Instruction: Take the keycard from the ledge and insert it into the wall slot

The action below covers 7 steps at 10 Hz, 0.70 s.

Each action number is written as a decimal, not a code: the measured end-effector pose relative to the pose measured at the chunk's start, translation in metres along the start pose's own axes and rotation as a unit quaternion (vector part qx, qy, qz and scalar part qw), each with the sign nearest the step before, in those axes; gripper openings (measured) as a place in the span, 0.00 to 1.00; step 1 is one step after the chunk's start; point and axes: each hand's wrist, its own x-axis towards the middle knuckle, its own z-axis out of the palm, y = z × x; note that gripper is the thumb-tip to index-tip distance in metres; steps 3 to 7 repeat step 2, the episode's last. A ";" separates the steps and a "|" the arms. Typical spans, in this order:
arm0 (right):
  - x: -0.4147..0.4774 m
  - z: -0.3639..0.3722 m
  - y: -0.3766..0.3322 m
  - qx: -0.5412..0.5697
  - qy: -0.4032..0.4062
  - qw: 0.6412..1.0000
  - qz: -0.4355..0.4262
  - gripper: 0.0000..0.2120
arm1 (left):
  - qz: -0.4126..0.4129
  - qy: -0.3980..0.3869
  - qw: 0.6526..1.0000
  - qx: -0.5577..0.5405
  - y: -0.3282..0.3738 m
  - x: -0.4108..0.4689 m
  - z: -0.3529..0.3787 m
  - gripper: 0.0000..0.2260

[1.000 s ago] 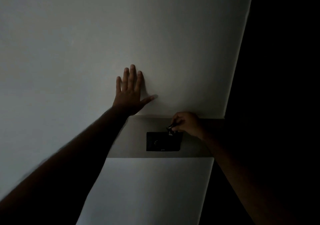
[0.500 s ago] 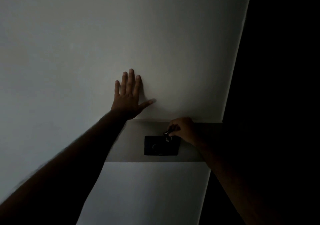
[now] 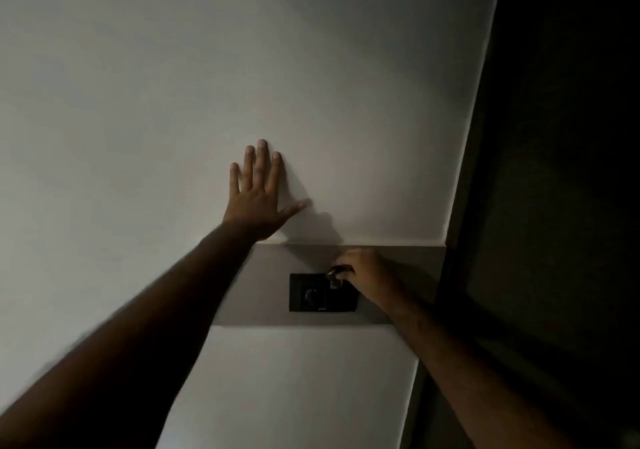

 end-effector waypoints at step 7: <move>-0.007 -0.044 -0.007 0.082 0.062 0.995 -0.011 0.22 | 0.002 -0.006 1.000 0.000 -0.002 0.001 -0.001 0.48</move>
